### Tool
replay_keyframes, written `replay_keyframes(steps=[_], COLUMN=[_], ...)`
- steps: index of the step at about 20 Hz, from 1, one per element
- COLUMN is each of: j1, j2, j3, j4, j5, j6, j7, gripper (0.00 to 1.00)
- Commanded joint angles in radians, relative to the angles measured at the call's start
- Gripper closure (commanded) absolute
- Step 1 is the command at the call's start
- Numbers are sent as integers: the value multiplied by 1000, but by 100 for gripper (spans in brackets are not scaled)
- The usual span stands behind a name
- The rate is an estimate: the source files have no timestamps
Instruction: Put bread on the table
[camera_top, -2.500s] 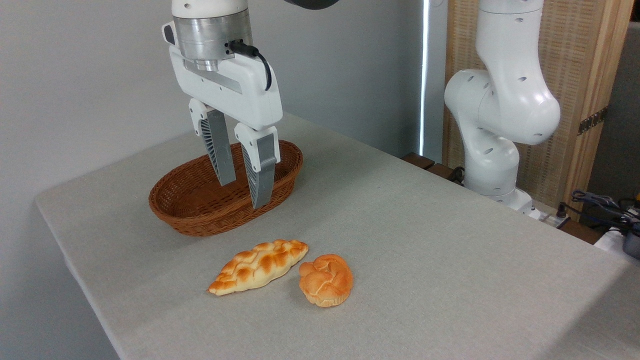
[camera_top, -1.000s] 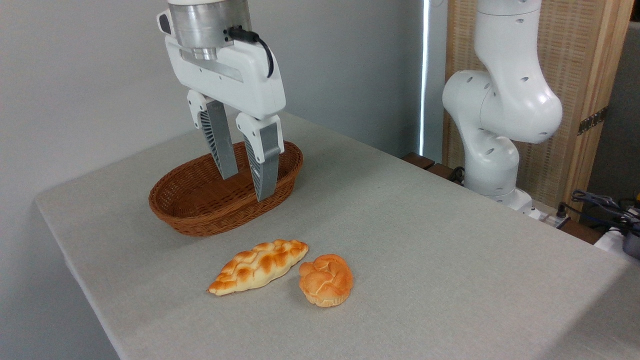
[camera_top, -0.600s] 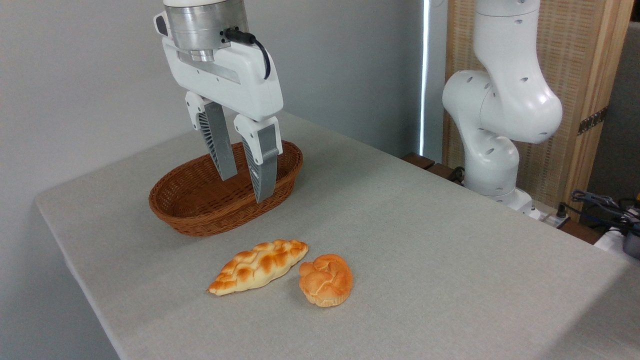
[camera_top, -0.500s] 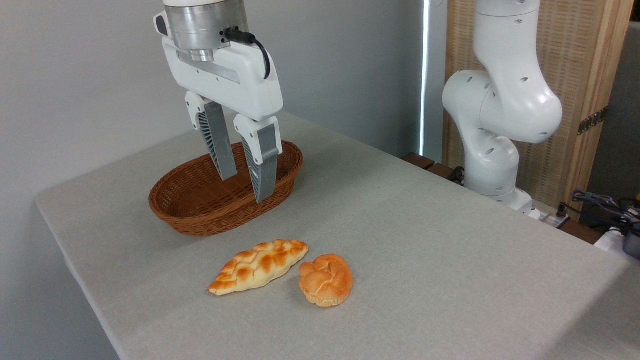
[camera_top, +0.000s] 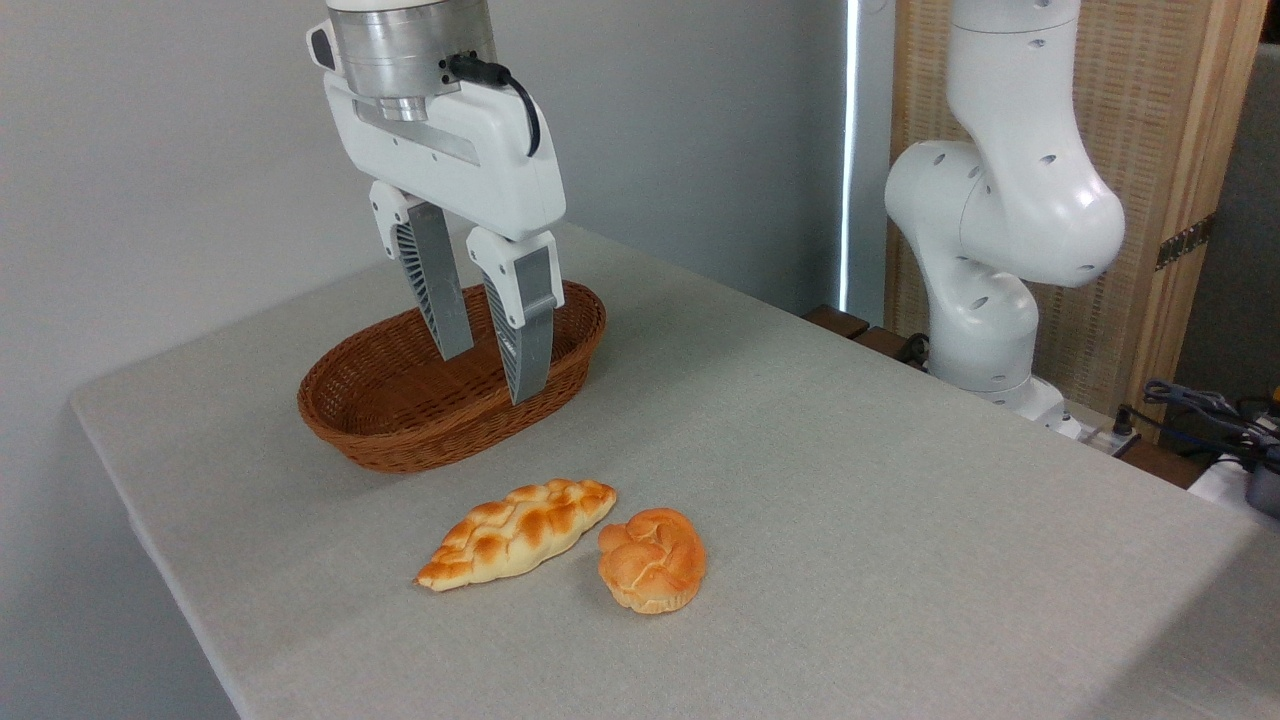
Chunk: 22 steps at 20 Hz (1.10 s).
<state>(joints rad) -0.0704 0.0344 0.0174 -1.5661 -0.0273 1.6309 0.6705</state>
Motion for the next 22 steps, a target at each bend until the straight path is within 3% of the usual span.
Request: replay_keyframes(steps=[1, 22], j1=[4, 4], j2=[10, 12], j3=[3, 1], j4=[28, 28], j5=[-11, -16], j6=[-33, -54], j7=[24, 67], gripper=[0, 0])
